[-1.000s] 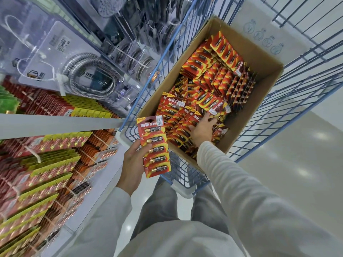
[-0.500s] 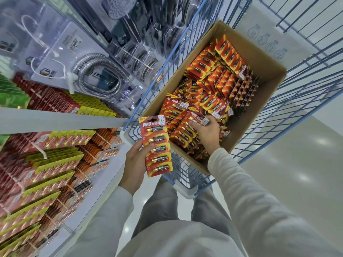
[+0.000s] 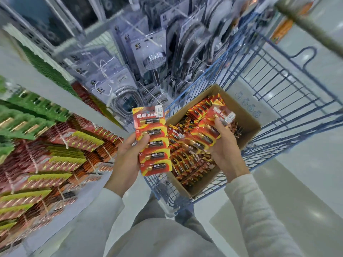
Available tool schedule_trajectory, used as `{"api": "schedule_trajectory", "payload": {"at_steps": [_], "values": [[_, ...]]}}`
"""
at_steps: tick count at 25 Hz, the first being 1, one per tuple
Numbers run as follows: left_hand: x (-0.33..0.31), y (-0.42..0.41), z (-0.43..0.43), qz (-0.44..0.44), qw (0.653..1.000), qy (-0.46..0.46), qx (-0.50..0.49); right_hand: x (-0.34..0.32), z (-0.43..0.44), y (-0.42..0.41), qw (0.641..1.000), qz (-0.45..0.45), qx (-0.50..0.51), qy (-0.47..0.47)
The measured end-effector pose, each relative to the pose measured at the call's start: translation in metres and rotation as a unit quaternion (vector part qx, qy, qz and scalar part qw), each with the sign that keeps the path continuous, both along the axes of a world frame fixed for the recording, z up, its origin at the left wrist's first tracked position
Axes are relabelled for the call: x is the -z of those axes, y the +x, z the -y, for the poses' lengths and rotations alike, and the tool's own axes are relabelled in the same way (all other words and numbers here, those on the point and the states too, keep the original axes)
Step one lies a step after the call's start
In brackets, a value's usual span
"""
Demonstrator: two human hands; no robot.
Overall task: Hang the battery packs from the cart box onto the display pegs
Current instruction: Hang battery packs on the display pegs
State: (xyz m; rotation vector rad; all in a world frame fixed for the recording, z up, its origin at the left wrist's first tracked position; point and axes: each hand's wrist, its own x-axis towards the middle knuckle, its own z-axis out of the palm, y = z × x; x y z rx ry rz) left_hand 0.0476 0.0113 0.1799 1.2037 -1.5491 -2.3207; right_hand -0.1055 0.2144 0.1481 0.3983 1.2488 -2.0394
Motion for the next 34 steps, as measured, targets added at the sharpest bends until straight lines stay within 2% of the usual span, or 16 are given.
{"api": "schedule_trajectory", "payload": {"at_steps": [5,11,16,20,25,34], "values": [[-0.061,0.019,-0.008,-0.088,0.993,-0.036,-0.066,-0.079,0.025,0.012,0.99,-0.082,-0.112,0.018],[-0.113,0.069,0.007,-0.142,0.971,-0.07,-0.177,-0.142,0.063,0.042,0.964,-0.094,-0.248,-0.032],[-0.145,0.149,0.03,-0.173,0.944,-0.083,-0.269,-0.183,0.101,0.086,0.905,-0.125,-0.386,-0.123],[-0.162,0.236,0.05,-0.178,0.921,-0.097,-0.333,-0.191,0.149,0.152,0.888,-0.131,-0.417,-0.143],[-0.181,0.366,0.082,-0.215,0.887,-0.112,-0.394,-0.197,0.216,0.282,0.882,-0.14,-0.425,-0.15],[-0.193,0.531,0.134,-0.226,0.859,-0.137,-0.439,-0.242,0.299,0.451,0.863,-0.191,-0.452,-0.117]]}}
